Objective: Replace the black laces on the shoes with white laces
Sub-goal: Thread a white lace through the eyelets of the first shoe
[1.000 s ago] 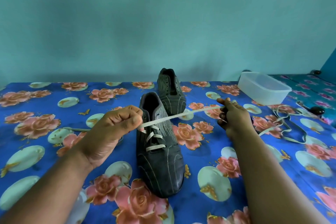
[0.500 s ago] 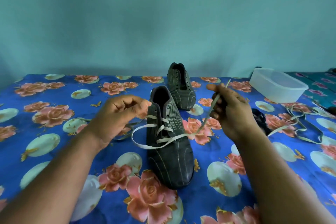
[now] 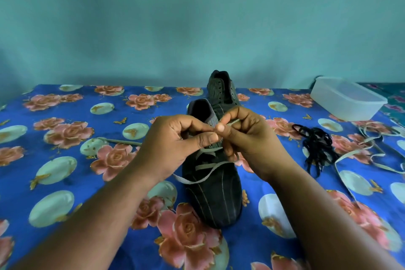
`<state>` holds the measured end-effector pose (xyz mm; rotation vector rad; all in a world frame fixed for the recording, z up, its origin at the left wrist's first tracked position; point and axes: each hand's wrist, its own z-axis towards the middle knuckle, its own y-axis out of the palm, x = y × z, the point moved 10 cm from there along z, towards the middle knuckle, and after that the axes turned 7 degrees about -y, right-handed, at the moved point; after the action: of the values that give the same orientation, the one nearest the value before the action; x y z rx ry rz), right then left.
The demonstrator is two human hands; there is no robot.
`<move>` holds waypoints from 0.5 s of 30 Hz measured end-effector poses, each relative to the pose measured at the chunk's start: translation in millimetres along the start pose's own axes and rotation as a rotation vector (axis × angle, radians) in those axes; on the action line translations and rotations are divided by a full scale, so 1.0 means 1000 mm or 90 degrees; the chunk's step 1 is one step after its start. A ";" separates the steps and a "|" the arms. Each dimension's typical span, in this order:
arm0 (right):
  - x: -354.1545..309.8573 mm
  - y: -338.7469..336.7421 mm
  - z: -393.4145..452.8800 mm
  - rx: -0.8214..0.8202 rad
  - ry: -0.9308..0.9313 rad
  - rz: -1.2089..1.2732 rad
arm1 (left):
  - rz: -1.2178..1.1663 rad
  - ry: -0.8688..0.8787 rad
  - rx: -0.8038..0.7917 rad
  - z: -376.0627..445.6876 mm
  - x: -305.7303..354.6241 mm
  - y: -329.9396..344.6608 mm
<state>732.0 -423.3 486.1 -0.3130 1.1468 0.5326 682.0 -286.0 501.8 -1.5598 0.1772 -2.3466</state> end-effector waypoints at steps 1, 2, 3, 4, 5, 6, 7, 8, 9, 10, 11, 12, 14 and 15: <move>-0.001 -0.003 0.000 0.009 0.006 -0.004 | -0.009 -0.004 -0.002 0.000 -0.001 -0.001; -0.001 -0.007 -0.001 0.020 0.014 -0.010 | -0.013 -0.008 -0.001 0.000 -0.001 -0.003; -0.001 -0.010 -0.002 0.031 0.024 -0.017 | -0.012 -0.011 0.002 0.001 -0.004 -0.006; 0.000 -0.014 -0.003 0.039 0.034 -0.027 | -0.005 -0.013 0.008 0.001 -0.006 -0.010; 0.001 -0.016 -0.004 0.045 0.042 -0.039 | 0.000 -0.016 0.012 0.002 -0.010 -0.013; 0.002 -0.018 -0.005 0.047 0.047 -0.056 | 0.001 -0.023 0.012 0.003 -0.013 -0.015; 0.003 -0.018 -0.005 0.047 0.047 -0.074 | -0.003 -0.035 0.004 0.003 -0.015 -0.015; 0.003 -0.018 -0.004 0.045 0.042 -0.087 | -0.006 -0.047 -0.010 0.003 -0.017 -0.013; 0.003 -0.017 -0.004 0.042 0.034 -0.094 | -0.005 -0.050 -0.030 0.003 -0.015 -0.009; 0.003 -0.016 -0.003 0.041 0.026 -0.097 | 0.009 -0.040 -0.047 0.002 -0.011 -0.004; 0.003 -0.015 -0.003 0.041 0.022 -0.098 | 0.039 -0.017 -0.055 0.000 -0.007 0.000; 0.003 -0.014 -0.003 0.043 0.021 -0.099 | 0.078 0.007 -0.054 0.000 -0.004 0.003; 0.003 -0.014 -0.003 0.044 0.019 -0.100 | 0.129 0.041 -0.029 0.000 -0.001 0.003; 0.003 -0.014 -0.003 0.044 0.021 -0.100 | 0.125 0.045 -0.013 0.000 -0.001 0.001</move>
<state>738.7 -435.8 482.0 -0.3499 1.1596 0.3497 683.0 -286.5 500.9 -1.3995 0.3546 -2.2533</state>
